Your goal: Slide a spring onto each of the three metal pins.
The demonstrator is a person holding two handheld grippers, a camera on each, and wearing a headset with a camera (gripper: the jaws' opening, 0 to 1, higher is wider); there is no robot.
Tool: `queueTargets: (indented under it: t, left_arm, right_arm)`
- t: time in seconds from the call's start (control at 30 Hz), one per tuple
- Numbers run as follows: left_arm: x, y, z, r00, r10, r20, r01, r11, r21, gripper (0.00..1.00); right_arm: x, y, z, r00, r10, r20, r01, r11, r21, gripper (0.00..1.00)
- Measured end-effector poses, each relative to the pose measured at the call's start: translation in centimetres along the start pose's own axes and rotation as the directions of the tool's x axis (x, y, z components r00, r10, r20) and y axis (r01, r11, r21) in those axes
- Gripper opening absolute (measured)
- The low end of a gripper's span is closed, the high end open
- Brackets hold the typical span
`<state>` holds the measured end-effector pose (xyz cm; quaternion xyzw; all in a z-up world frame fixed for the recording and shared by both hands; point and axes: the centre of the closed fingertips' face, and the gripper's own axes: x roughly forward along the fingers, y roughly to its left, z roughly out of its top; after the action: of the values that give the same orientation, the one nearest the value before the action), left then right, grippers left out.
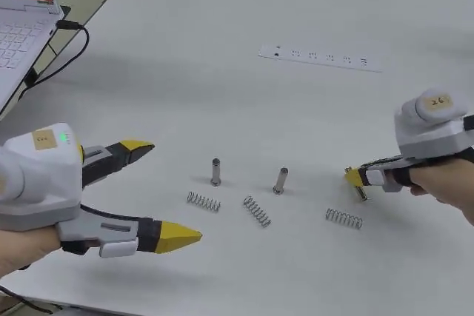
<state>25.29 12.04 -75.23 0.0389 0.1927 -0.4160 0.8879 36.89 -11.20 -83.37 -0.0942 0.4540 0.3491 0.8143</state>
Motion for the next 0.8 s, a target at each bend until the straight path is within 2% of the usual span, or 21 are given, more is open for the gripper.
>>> queueTargets:
  t: [0.2,0.4,0.8]
  left_arm:
    - [-0.1,0.1,0.1,1.0,0.004,0.002,-0.004,1.0,-0.003,0.93]
    - [0.0,0.1,0.2,1.0,0.002,0.003,-0.002,1.0,-0.003,0.93]
    - [0.1,-0.1,0.3,1.0,0.001,0.005,-0.001,1.0,0.001,0.93]
  right_arm:
    - [-0.3,0.0,0.0,0.9998,0.002,0.018,-0.002,1.0,0.007,0.05]
    - [-0.9,0.6,0.3,0.9983,0.015,0.056,-0.015,1.0,0.004,0.05]
    - [-1.2,1.1,1.0,0.9909,0.007,0.134,-0.006,1.0,-0.013,0.05]
